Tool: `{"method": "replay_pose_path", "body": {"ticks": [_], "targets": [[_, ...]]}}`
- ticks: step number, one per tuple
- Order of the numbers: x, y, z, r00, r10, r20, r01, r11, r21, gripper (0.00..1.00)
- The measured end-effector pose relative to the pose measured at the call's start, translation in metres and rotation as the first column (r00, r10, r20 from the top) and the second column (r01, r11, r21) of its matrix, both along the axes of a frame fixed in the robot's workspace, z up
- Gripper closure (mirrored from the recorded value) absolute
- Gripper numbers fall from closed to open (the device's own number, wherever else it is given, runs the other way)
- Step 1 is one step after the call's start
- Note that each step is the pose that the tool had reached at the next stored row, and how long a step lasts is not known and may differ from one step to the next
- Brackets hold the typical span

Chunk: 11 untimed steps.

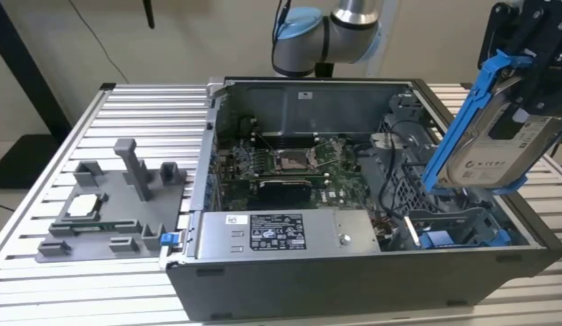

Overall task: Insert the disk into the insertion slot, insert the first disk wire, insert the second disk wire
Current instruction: 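Insert the disk into the insertion slot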

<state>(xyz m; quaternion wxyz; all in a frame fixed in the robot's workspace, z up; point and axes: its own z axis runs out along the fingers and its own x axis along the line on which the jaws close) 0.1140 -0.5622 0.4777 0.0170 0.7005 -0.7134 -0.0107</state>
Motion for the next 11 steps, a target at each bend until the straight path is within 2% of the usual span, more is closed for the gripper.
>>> {"method": "replay_pose_path", "body": {"ticks": [7, 11], "targets": [[0.0000, 0.0000, -0.0061, 1.0000, 0.000, 0.0002, 0.000, 1.0000, -0.0001, 1.00], [0.0000, -0.0001, -0.0069, 1.0000, 0.000, 0.0003, 0.000, 1.0000, -0.0001, 1.00]]}}
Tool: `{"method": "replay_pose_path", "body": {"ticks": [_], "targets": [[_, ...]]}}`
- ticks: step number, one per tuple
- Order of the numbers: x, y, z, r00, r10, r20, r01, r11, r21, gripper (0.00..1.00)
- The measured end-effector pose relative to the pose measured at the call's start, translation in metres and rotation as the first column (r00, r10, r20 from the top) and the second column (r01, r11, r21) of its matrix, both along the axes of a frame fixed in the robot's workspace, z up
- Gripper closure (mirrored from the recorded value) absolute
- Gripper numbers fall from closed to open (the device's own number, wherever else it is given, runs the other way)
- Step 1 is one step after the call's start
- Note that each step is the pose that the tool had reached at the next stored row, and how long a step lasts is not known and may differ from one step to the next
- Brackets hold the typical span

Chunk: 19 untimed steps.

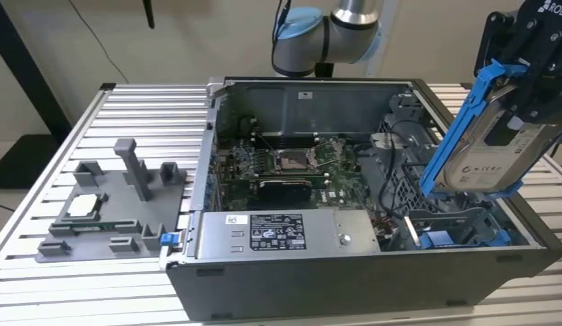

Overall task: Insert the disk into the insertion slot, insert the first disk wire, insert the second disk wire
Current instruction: 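Insert the disk into the insertion slot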

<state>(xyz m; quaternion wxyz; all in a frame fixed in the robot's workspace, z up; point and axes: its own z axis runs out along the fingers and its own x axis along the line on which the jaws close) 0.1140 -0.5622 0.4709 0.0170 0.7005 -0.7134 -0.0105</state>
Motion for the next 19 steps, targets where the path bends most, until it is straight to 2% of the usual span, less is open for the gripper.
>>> {"method": "replay_pose_path", "body": {"ticks": [19], "targets": [[0.0000, 0.0000, -0.0018, 1.0000, 0.000, 0.0000, 0.000, 1.0000, 0.0001, 1.00]]}}
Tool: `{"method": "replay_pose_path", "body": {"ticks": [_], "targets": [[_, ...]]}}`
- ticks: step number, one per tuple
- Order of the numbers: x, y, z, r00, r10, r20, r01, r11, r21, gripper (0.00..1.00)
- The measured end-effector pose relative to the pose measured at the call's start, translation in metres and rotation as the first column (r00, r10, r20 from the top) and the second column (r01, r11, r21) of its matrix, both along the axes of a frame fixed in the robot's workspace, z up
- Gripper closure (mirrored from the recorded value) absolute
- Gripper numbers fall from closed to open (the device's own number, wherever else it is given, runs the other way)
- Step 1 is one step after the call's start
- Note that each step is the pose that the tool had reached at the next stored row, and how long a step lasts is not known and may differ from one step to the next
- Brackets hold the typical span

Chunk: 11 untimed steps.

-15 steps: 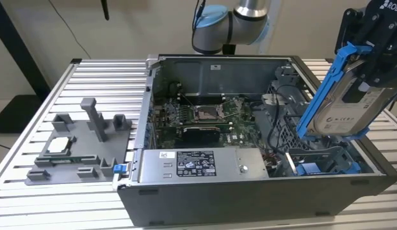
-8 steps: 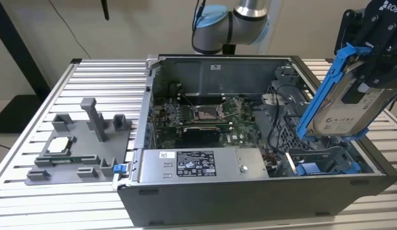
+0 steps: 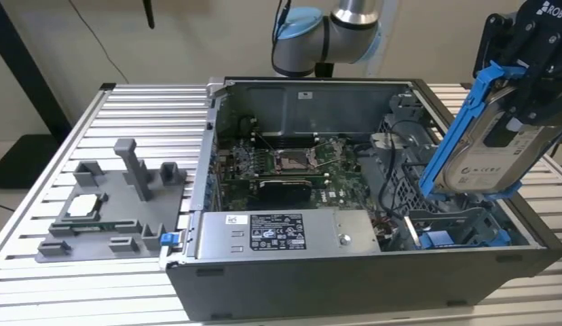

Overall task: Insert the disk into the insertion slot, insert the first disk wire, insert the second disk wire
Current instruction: 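Insert the disk into the insertion slot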

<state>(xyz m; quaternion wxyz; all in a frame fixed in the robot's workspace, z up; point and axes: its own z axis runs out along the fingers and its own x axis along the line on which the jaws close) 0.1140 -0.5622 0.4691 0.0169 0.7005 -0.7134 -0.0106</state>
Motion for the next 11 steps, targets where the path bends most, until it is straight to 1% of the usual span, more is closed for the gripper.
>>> {"method": "replay_pose_path", "body": {"ticks": [4, 11], "targets": [[0.000, 0.0000, -0.0016, 1.0000, 0.000, 0.0000, 0.000, 1.0000, 0.0000, 1.00], [0.000, 0.0000, -0.0104, 1.0000, 0.000, 0.0003, 0.000, 1.0000, -0.0001, 1.00]]}}
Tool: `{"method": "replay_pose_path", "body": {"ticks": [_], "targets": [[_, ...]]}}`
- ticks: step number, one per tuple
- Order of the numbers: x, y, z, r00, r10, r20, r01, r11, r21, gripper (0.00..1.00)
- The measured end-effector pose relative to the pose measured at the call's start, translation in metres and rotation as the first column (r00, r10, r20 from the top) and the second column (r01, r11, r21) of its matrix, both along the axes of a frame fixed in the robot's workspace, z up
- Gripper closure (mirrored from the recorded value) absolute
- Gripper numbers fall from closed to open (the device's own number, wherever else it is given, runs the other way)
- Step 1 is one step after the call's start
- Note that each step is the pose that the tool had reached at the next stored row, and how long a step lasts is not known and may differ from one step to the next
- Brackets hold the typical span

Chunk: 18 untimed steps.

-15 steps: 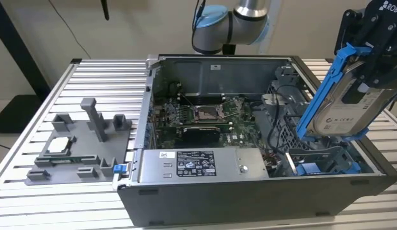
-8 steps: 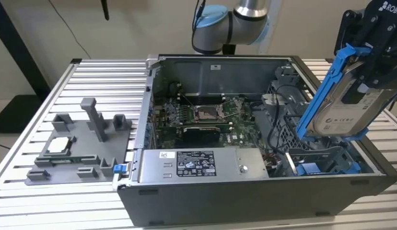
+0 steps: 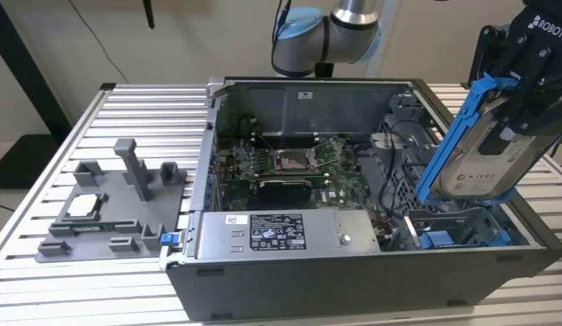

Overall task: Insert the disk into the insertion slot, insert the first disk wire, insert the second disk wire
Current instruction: 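Insert the disk into the insertion slot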

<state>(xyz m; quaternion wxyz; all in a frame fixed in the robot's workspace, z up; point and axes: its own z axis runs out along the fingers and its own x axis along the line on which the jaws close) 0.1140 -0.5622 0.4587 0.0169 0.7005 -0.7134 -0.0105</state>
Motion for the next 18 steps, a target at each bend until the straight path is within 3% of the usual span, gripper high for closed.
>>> {"method": "replay_pose_path", "body": {"ticks": [10, 18], "targets": [[0.0000, 0.0000, -0.0088, 1.0000, 0.000, 0.0000, 0.000, 1.0000, 0.0000, 1.00], [0.0000, 0.0000, -0.0094, 1.0000, 0.000, 0.0000, 0.000, 1.0000, 0.0004, 1.00]]}}
